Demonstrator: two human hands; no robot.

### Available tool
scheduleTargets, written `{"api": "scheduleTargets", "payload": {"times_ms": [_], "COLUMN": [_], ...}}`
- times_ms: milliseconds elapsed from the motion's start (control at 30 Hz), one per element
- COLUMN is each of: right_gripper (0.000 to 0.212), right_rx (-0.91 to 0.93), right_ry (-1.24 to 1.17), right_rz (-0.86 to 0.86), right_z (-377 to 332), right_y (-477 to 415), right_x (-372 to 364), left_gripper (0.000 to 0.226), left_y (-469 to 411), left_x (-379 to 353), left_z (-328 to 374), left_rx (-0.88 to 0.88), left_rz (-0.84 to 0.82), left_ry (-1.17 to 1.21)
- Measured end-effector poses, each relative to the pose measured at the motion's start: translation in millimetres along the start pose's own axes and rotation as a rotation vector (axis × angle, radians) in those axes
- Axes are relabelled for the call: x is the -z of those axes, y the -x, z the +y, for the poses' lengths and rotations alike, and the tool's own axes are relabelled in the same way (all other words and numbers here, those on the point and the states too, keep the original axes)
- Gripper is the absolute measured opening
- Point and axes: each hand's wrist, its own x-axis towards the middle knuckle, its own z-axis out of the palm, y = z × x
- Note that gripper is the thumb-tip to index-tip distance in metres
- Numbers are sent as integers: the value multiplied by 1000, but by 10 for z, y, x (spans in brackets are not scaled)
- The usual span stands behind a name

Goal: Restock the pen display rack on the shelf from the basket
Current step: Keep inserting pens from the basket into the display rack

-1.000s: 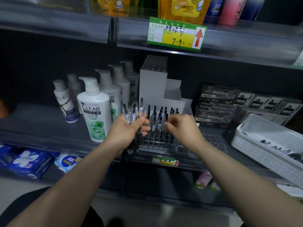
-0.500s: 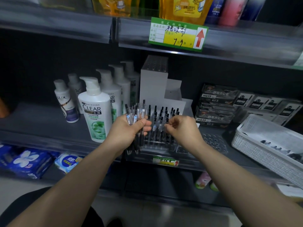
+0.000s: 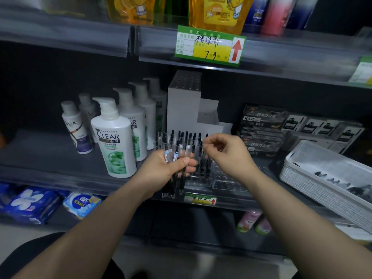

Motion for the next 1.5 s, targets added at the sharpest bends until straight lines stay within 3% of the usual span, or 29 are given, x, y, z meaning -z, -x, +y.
{"api": "scheduleTargets", "payload": {"times_ms": [100,267,500,733,867,1067,1500], "right_gripper": [1,11,8,12,8,20,8], "right_rx": [-15,0,-111,-119,-101,-37,-2], "right_ry": [-220,-192,-265,-93,5,201,301], "right_rz": [-72,-111,30,186,153,56,35], "right_z": [-117,-125,-33,199,242,279,250], "right_y": [19,16,-52,-62,-39,-53,-72], "right_x": [29,39,303,309,199,35,-22], "left_gripper": [13,14,17,22,23,12,23], "left_y": [-1,-7,-88,-97,-86,-70,-86], "left_x": [-38,-94,25,24,12,26,13], "left_z": [-8,-25,-19,11,45,62,-38], "left_rx": [3,7,8,27,25,-33,18], "left_rz": [-34,-72,58,70,98,117,3], "left_ry": [-19,-107,-35,-16,10,-57,10]}}
